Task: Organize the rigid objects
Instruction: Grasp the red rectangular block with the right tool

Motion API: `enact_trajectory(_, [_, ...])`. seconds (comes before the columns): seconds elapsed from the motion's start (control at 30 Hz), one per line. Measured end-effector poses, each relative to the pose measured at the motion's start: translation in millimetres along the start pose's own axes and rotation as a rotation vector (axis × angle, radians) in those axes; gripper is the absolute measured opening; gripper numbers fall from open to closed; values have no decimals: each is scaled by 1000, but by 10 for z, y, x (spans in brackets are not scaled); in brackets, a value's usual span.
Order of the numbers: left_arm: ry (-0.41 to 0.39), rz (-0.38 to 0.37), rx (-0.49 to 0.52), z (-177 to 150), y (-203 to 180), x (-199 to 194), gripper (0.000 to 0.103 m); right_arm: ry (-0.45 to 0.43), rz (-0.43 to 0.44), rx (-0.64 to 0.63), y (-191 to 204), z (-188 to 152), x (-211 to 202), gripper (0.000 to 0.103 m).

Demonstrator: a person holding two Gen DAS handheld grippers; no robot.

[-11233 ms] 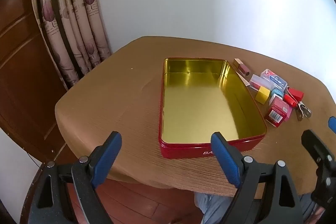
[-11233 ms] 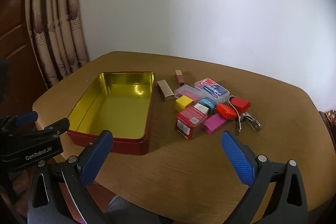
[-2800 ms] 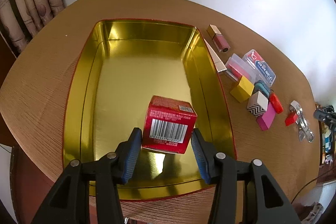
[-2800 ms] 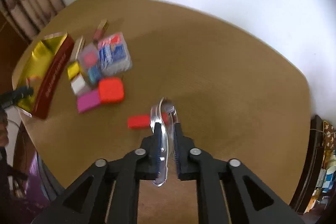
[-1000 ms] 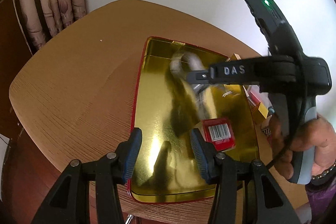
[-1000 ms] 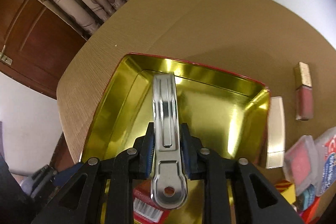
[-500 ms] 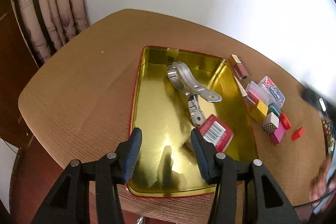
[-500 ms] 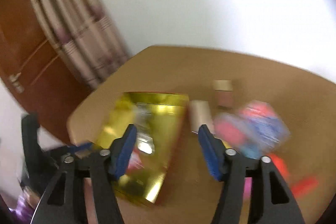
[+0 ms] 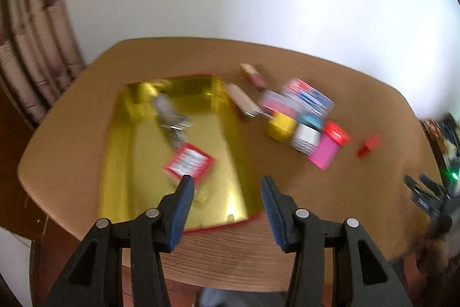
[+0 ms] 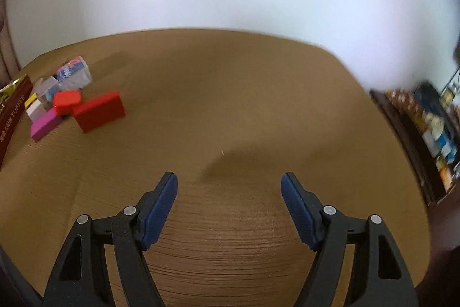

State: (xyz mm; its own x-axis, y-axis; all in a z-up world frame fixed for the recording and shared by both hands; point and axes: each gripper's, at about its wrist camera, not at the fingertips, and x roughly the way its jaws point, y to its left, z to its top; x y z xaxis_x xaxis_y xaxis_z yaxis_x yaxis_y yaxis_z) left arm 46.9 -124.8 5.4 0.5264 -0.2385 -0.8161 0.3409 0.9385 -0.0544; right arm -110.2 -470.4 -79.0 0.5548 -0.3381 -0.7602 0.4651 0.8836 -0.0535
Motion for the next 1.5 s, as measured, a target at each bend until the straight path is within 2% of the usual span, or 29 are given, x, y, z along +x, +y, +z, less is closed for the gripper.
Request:
enact_trajectory(0.07, [18,-11,32,-19,-187,47,50,-17,56,-12,-28,31,-58,72])
enact_trajectory(0.13, [29,-17,58,-35,-342,90,50,-40,142,-54,121,126,-126,72])
enact_trajectory(0.17, [37,-22,71,-43,-430,118,50,-44,157,-64,156,160,-131,72])
enact_trajectory(0.3, [61,-15,122,-70,-684,203,50,-43,236,-59,382,338,-119,85])
enact_trajectory(0.37, [67,-16,138,-81,-745,227,50,-71,199,-74,498,428,-102,93])
enact_trajectory(0.47, [76,-12,163,-89,-803,258,50,-74,255,-137,714,521,-45,97])
enact_trajectory(0.53, [78,-11,170,-88,-806,269,50,-66,252,-202,879,571,39,101])
enact_trajectory(0.6, [84,-10,168,-81,-792,293,50,-58,219,-264,950,584,109,101])
enact_trajectory(0.83, [117,-15,147,-72,-729,438,50,-8,199,-350,1116,672,420,101])
enact_trajectory(0.87, [120,-16,146,-75,-727,452,50,0,219,-346,1110,681,443,96])
enact_trajectory(0.9, [121,-16,146,-78,-725,462,50,10,272,-336,1088,689,455,66])
enact_trajectory(0.93, [121,-17,147,-80,-725,464,50,38,279,-334,1104,693,508,58])
enact_trajectory(0.97, [120,-18,147,-80,-724,472,50,46,254,-337,1111,690,544,56])
enact_trajectory(1.03, [125,-23,137,-72,-710,487,50,44,283,-326,1072,688,527,56])
enact_trajectory(1.17, [137,-65,93,-56,-641,509,50,4,286,-276,914,586,363,56])
enact_trajectory(1.3, [146,-87,71,-26,-600,558,50,-29,244,-229,696,446,245,56])
enact_trajectory(1.37, [146,-94,74,-5,-609,579,50,-7,261,-182,566,395,255,56])
enact_trajectory(1.5, [145,-114,83,51,-642,610,50,-18,289,-129,471,419,257,56])
